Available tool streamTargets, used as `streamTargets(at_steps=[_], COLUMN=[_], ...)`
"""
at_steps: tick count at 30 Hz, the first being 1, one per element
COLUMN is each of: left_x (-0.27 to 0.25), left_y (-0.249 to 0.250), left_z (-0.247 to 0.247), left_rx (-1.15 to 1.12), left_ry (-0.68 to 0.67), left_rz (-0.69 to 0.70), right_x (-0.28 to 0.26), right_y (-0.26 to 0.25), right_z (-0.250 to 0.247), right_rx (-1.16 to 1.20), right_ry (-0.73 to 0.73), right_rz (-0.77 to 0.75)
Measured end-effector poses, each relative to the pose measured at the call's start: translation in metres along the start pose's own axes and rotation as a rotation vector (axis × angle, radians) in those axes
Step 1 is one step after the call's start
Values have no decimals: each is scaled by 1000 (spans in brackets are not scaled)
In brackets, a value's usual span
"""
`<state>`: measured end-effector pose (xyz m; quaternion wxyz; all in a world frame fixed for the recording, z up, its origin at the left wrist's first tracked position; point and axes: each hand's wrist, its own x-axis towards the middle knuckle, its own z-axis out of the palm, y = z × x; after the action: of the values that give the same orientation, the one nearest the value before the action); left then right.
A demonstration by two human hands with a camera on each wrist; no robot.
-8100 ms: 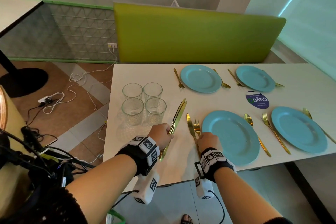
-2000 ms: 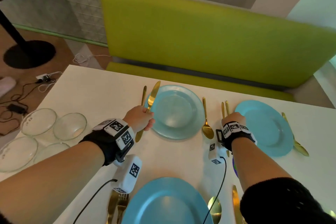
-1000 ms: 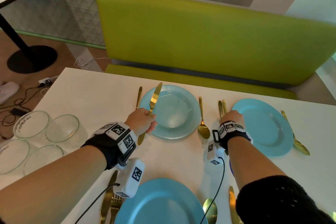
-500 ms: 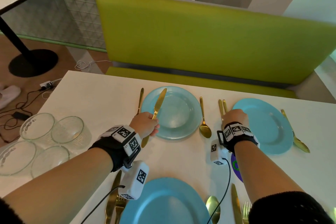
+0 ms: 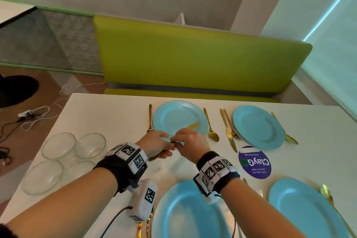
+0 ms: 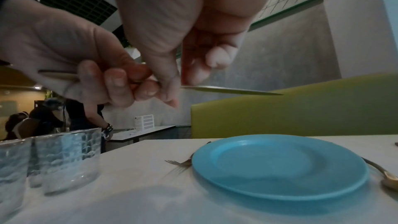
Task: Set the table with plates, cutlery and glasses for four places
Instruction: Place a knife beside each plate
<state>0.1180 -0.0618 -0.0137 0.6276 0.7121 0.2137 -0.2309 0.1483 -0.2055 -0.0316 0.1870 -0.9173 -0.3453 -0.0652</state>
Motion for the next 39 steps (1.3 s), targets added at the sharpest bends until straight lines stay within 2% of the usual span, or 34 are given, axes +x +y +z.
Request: streamTargets(at_steps=[6, 9, 10, 12, 14, 15, 18, 21, 30, 39], left_x=[-48, -65, -68, -69, -71, -71, -68, -62, -21, 26], left_y=[-21, -31, -34, -38, -39, -39, -36, -34, -13, -16], left_z=[-47, -72, -81, -100, -122, -133, -158, -175, -228, -247], left_rx=[68, 54, 75, 179, 202, 176, 140, 108, -37, -60], left_ry=[-79, -79, -50, 48, 166, 213, 286, 271, 274, 329], left_rz=[80, 79, 93, 142, 182, 202, 234, 263, 244, 181], right_x=[-10, -6, -4, 2, 5, 8, 19, 39, 127, 182], right_y=[-69, -101, -111, -128, -134, -135, -133, -124, -102, -60], right_z=[1, 9, 11, 10, 12, 14, 24, 38, 85, 129], right_rx=[-121, -143, -173, -186, -102, -53, 46, 69, -99, 25], right_ry=[102, 92, 95, -26, -171, -195, -203, -245, -368, -357], right_rz=[-83, -4, 66, 280, 530, 626, 811, 918, 974, 1037])
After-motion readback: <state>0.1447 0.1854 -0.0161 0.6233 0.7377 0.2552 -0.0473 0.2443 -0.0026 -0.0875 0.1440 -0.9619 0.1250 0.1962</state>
